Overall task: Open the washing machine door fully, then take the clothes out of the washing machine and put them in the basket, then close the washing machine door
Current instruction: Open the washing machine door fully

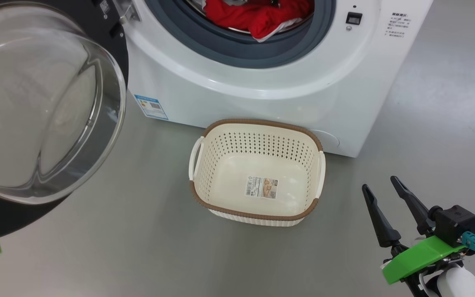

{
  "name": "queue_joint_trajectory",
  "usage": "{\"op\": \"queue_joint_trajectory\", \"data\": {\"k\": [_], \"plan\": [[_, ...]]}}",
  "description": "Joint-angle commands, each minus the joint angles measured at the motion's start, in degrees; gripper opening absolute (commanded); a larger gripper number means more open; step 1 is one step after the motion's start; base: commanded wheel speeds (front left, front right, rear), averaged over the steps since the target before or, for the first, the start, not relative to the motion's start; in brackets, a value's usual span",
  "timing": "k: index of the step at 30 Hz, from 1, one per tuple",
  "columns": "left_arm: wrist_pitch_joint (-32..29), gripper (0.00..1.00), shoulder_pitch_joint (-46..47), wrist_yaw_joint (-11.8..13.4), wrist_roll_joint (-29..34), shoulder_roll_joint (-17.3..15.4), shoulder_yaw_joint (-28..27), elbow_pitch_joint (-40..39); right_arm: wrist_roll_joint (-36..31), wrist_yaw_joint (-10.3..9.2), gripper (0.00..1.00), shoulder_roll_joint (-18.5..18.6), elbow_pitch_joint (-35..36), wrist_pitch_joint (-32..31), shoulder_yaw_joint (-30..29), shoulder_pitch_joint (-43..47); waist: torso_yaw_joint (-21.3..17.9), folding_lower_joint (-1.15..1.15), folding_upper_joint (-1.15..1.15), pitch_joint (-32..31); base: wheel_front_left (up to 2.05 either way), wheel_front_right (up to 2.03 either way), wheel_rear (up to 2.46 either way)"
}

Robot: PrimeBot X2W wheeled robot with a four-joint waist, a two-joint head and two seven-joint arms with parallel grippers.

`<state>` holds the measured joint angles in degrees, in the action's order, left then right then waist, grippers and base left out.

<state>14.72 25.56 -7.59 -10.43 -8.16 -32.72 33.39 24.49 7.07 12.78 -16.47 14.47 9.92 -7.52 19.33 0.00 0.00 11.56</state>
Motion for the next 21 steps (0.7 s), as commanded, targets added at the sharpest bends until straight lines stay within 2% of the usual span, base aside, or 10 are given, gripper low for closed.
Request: {"op": "queue_joint_trajectory", "data": {"k": [1, 2, 3, 7, 8, 9, 11, 21], "plan": [[0.3, 0.02, -0.9, 0.1, -0.3, -2.7, -0.8, -1.9, -0.7, 0.42, 1.0, 0.4, 1.1, 0.5, 1.1, -0.7, -0.1, 0.0, 0.0, -0.6, 0.0, 0.0, 0.0], [0.3, 0.08, -1.7, 0.1, -0.4, -2.4, -0.1, -2.6, -0.7, 0.42, 1.0, 0.3, 1.1, 0.5, 1.1, -0.6, -0.1, 0.0, 0.0, -1.0, 0.0, 0.0, 0.0], [0.3, 0.19, -2.6, 0.1, -0.7, -2.2, 0.7, -3.2, -0.7, 0.42, 1.0, 0.2, 1.1, 0.5, 1.1, -0.5, -0.2, 0.0, 0.0, -1.3, 0.0, 0.0, 0.0], [0.3, 0.47, -6.0, 0.1, -1.4, -1.3, 4.3, -6.1, -0.9, 0.42, 1.0, -0.3, 1.1, 0.5, 0.3, 0.2, -0.5, 0.0, 0.0, -2.6, 0.0, 0.0, 0.0], [0.3, 0.71, -7.0, 0.1, -1.4, -0.8, 5.1, -7.1, -0.9, 0.42, 1.0, -0.5, 1.2, 0.5, -0.1, 0.3, -0.6, 0.0, 0.0, -2.9, 0.0, 0.0, 0.0], [0.3, 0.84, -8.0, 0.1, -1.3, -0.2, 5.7, -8.2, -1.1, 0.42, 1.0, -0.7, 1.4, 0.5, -0.5, 0.5, -0.7, 0.0, 0.0, -3.1, 0.0, 0.0, 0.0], [0.3, 1.0, -9.6, 0.1, -1.4, 0.5, 7.0, -10.1, -1.4, 0.42, 1.0, -0.9, 1.6, 0.5, -0.9, 1.0, -1.1, 0.0, 0.0, -3.6, 0.0, 0.0, 0.0], [0.3, 1.0, -15.7, 0.1, -1.8, 1.5, 14.0, -18.0, -3.2, 0.42, 1.0, -2.0, 2.9, 0.5, -3.6, 2.1, -4.6, 0.0, 0.0, -4.7, 0.0, 0.0, 0.0]]}}
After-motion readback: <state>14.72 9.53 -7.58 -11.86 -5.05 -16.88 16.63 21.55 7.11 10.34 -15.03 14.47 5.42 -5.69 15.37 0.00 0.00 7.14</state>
